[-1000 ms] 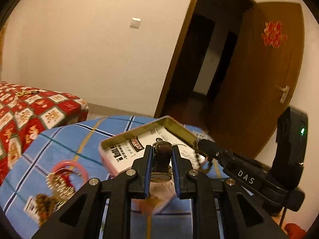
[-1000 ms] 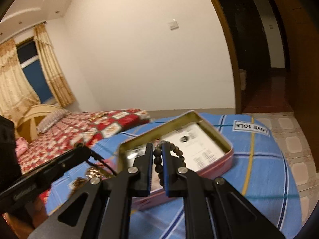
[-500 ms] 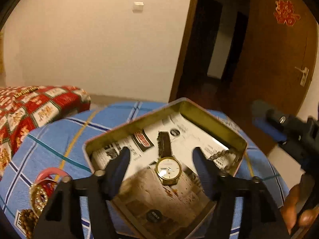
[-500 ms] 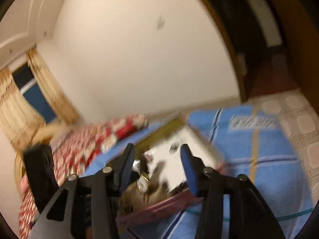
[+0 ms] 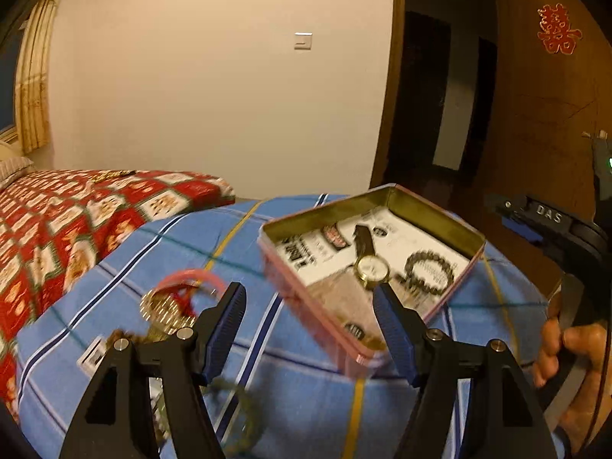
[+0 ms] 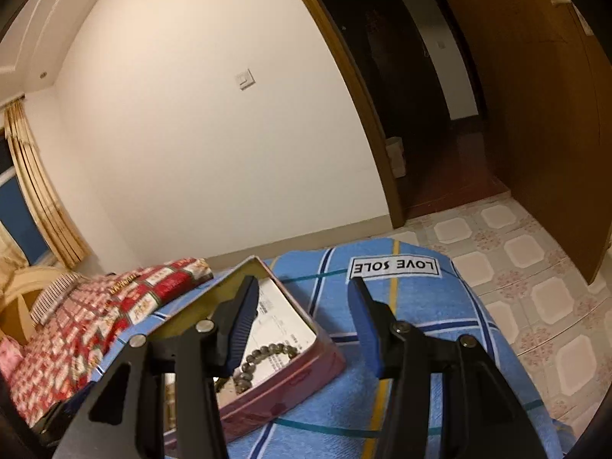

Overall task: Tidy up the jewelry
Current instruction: 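Lower the watch and bracelet into the pink tin and open both tools, then move both open tools back over the jewelry pile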

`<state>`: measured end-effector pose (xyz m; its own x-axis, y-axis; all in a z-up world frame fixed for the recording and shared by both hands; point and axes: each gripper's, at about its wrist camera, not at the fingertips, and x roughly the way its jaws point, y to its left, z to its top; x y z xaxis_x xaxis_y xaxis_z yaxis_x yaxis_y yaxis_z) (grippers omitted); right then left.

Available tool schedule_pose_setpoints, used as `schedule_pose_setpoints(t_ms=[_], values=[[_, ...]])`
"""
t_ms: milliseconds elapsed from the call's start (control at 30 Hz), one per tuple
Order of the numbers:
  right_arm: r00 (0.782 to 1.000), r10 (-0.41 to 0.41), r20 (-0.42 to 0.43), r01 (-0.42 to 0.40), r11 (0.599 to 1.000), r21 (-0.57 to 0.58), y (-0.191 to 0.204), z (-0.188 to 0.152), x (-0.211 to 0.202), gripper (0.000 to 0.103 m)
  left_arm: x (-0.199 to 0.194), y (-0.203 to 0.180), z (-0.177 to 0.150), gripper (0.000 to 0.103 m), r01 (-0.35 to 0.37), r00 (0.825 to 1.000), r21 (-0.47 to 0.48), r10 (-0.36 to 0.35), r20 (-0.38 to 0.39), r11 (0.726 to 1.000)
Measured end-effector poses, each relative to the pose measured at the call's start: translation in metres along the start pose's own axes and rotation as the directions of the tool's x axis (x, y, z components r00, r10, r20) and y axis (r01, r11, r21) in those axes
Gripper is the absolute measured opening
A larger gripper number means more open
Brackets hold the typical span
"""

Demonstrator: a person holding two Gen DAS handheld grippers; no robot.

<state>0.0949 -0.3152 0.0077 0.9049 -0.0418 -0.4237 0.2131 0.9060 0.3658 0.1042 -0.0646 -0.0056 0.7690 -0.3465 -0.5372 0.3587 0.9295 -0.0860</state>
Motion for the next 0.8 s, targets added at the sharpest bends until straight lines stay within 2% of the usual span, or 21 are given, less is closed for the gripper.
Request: schedule_pose_setpoints(t_ms=[200, 533, 600, 733, 800], values=[[0.999, -0.047, -0.026, 0.044, 0.995, -0.093, 0.018, -0.015, 0.006, 0.053, -0.021, 0.010, -0.013, 0.069, -0.042, 0.999, 0.000, 0.042, 0.003, 0.999], [0.995, 0.002, -0.102, -0.017, 0.988, -0.151, 0.059, -0.054, -0.012, 0.053, -0.069, 0.063, -0.034, 0.069, -0.068, 0.998, -0.113, 0.067, -0.011, 0.991], [0.992, 0.030, -0.125, -0.052, 0.984, -0.173, 0.072, -0.063, -0.015, 0.053, -0.076, 0.074, -0.036, 0.069, -0.114, 0.993, -0.121, 0.113, -0.016, 0.986], [0.982, 0.099, -0.160, -0.131, 0.970, -0.206, 0.099, -0.078, -0.026, 0.053, -0.082, 0.093, -0.041, 0.069, -0.225, 0.974, -0.112, 0.221, -0.044, 0.968], [0.970, 0.147, -0.194, -0.187, 0.959, -0.211, 0.113, -0.086, -0.029, 0.053, -0.083, 0.103, -0.044, 0.069, -0.248, 0.968, -0.118, 0.242, -0.066, 0.962]])
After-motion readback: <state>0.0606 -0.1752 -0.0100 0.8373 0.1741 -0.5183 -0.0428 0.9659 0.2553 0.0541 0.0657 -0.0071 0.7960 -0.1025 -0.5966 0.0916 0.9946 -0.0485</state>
